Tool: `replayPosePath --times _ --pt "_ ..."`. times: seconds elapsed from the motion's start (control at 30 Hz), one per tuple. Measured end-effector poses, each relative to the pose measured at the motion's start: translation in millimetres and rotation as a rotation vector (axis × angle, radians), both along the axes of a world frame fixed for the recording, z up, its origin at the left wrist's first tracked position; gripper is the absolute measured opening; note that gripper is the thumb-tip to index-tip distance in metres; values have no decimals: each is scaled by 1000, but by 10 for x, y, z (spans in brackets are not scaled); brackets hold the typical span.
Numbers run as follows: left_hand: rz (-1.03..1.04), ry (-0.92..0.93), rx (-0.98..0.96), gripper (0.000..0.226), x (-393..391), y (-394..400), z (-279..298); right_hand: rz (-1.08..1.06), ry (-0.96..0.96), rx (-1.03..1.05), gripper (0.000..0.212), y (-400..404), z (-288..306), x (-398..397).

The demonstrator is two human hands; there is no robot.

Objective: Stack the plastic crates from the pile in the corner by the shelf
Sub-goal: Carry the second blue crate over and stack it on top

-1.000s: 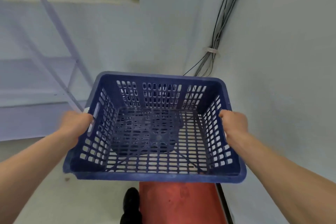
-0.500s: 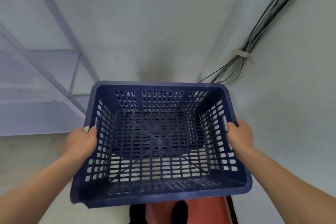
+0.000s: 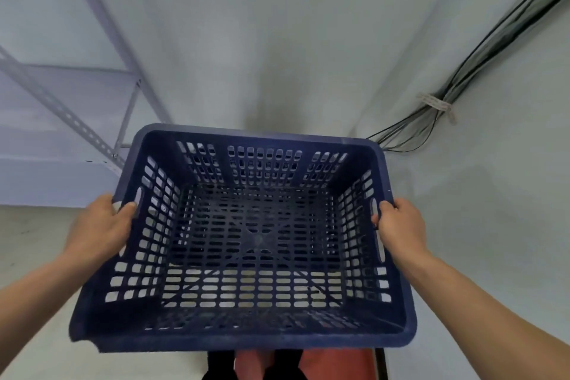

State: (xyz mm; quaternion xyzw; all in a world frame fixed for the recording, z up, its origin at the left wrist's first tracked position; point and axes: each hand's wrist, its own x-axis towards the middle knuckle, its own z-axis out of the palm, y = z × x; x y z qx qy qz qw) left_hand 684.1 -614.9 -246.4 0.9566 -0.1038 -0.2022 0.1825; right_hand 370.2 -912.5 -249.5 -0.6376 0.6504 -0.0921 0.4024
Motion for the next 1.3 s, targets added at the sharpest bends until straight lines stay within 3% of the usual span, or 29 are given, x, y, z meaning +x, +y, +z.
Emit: replayPosePath --times 0.33,0.7,0.9,1.07,1.3 --pt "1 -1 46 20 126 -130 -61 -50 -44 19 19 86 -151 194" --pt "-86 6 -106 7 537 -501 49 -168 -203 74 16 -236 37 438" --pt "0 91 -212 18 596 -623 23 -88 -214 44 17 -290 119 532" --pt "-9 74 -226 33 510 -615 -4 -33 -247 65 34 -284 77 524" --pt "64 96 -187 41 493 -682 73 -30 -231 -7 30 -375 12 616"
